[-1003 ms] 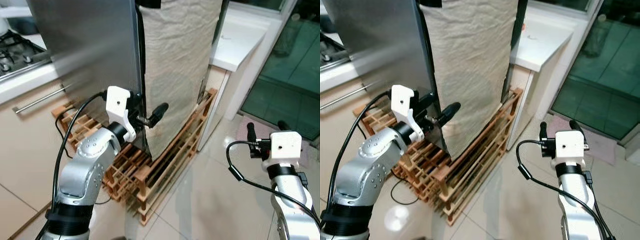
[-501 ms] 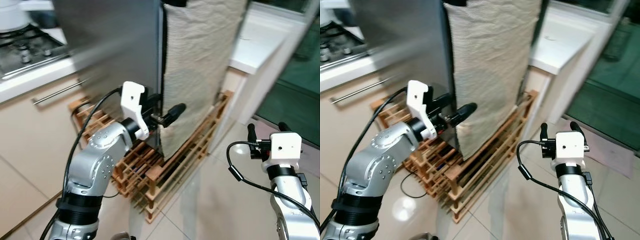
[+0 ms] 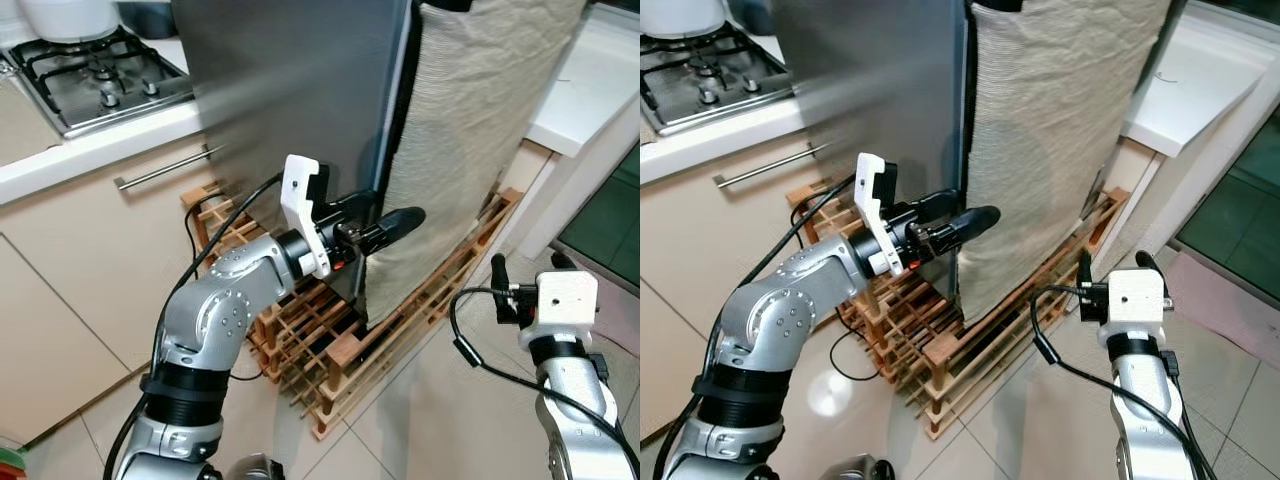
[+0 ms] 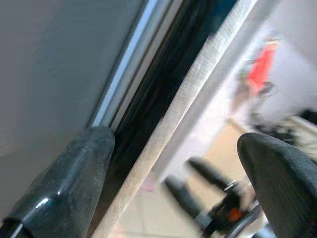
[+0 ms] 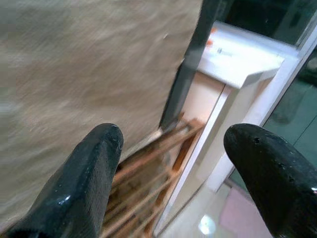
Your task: Restocking fridge
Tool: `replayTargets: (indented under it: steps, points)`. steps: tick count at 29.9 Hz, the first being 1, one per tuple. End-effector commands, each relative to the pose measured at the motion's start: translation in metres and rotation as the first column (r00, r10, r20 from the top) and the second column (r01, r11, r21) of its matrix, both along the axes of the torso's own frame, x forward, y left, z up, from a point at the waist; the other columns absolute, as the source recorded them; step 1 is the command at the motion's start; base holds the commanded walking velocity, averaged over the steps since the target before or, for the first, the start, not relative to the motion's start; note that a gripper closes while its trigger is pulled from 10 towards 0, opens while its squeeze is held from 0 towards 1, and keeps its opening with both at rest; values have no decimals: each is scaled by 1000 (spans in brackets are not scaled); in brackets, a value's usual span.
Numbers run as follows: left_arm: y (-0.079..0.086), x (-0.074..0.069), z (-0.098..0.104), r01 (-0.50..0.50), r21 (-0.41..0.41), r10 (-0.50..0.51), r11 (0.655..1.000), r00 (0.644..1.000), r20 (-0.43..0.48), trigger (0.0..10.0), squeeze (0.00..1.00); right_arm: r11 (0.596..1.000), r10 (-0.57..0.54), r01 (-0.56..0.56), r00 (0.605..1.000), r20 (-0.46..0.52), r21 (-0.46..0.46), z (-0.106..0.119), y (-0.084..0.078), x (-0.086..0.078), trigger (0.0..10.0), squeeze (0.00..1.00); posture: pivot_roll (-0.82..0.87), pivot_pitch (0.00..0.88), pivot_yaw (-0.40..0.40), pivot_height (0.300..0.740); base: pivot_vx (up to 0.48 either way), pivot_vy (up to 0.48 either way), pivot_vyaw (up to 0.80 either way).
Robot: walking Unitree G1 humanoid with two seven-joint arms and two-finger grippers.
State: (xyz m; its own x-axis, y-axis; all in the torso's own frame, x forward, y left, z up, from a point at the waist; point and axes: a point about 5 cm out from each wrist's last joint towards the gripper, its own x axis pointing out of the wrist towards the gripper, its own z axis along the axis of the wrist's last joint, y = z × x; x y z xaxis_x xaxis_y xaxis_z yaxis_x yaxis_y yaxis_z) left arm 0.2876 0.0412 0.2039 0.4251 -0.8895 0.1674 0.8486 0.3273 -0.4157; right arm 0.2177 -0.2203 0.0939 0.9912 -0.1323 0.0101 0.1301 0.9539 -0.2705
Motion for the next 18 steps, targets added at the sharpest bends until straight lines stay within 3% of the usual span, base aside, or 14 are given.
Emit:
replayTargets:
  steps: [1, 3, 4, 5, 7, 9, 10, 12, 13, 14, 15, 16, 18]
  points:
    - [-24, -12, 25, 174, -81, -168, 981, 982, 82, 10000, 0, 1000, 8, -7, 999, -53, 8, -9, -2, -7, 10000, 0, -175, 0, 18, 740, 0, 0, 0]
    - [-24, -10, 26, 175, -88, -168, 981, 982, 83, 10000, 0, 1000, 6, -7, 986, -168, -9, -34, -8, -20, 10000, 0, -183, 0, 18, 740, 0, 0, 0]
    - [-26, -9, 29, 177, -107, -169, 978, 982, 81, 10000, 0, 998, -42, 53, 940, -337, 25, -69, -22, -37, 10000, 0, -185, 0, 19, 740, 0, 0, 0]
    - [-26, -9, 29, 177, -107, -169, 978, 982, 81, 10000, 0, 998, -42, 53, 940, -337, 25, -69, -22, -37, 10000, 0, -185, 0, 19, 740, 0, 0, 0]
    - [-27, -9, 33, 186, -127, -176, 974, 981, 82, 10000, 0, 975, -57, 174, 802, -594, 142, -119, -37, -66, 10000, 0, -186, 0, 28, 740, 0, 0, 0]
    - [-27, -9, 36, 196, -134, -185, 972, 979, 85, 10000, 0, 950, -23, 239, 694, -719, 201, -142, -39, -85, 10000, 0, -186, 0, 31, 740, 0, 0, 0]
    - [-27, -9, 37, 201, -135, -191, 970, 978, 86, 10000, 0, 948, 3, 235, 668, -744, 215, -146, -38, -87, 10000, 0, -184, 0, 34, 740, 0, 0, 0]
    - [-26, -9, 38, 204, -136, -194, 969, 977, 87, 10000, 0, 948, 21, 226, 656, -755, 222, -148, -36, -87, 10000, 0, -185, 0, 36, 740, 0, 0, 0]
    - [-26, -8, 39, 208, -140, -198, 968, 977, 86, 10000, 0, 948, 41, 222, 626, -778, 229, -151, -35, -88, 10000, 0, -183, 0, 39, 740, 0, 0, 0]
    - [-26, -8, 39, 208, -140, -198, 968, 977, 86, 10000, 0, 948, 41, 222, 626, -778, 229, -151, -35, -88, 10000, 0, -183, 0, 39, 740, 0, 0, 0]
    - [-26, -9, 43, 219, -161, -208, 962, 974, 86, 10000, 0, 931, 68, 254, 582, -810, 261, -158, -35, -88, 10000, 0, -180, 0, 40, 740, 0, 0, 0]
    - [-26, -9, 45, 226, -172, -213, 959, 973, 88, 10000, 0, 922, 76, 274, 566, -821, 274, -161, -35, -86, 10000, 0, -175, 0, 43, 740, 0, 0, 0]
    - [-25, -10, 47, 232, -181, -218, 956, 972, 92, 10000, 0, 908, 93, 288, 569, -817, 305, -161, -33, -80, 10000, 0, -176, 0, 43, 740, 0, 0, 0]
